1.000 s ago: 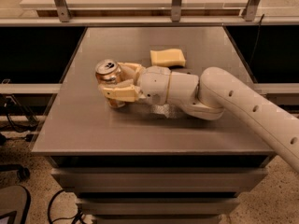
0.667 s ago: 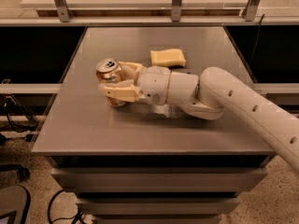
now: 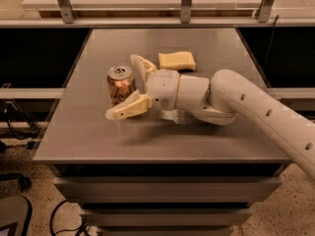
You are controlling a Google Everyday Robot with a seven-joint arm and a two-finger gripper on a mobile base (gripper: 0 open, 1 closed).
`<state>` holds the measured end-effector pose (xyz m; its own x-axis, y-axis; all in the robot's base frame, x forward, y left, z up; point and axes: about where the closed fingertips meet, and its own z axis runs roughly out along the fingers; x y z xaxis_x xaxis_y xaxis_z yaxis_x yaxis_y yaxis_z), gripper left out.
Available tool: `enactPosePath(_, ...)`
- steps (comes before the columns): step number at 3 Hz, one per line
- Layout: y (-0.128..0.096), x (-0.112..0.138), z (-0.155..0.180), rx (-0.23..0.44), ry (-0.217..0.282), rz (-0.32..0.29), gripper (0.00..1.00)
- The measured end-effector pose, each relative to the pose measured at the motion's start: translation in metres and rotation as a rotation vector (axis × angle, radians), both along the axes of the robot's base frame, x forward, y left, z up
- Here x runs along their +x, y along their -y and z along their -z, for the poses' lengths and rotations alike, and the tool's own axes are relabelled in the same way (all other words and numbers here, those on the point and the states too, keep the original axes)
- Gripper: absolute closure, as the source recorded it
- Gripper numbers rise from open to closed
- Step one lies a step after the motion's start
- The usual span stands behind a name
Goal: Place orange can upright
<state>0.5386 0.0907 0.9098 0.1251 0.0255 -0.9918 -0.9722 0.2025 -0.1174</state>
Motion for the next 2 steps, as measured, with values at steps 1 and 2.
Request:
enactPosePath(1,0.0036,0.0024,-0.0032,-0.019,0.007,-0.002,0.0)
enactPosePath(2,0.0097,0.0056,-0.0083,-0.038,0.018,0.0,0.0)
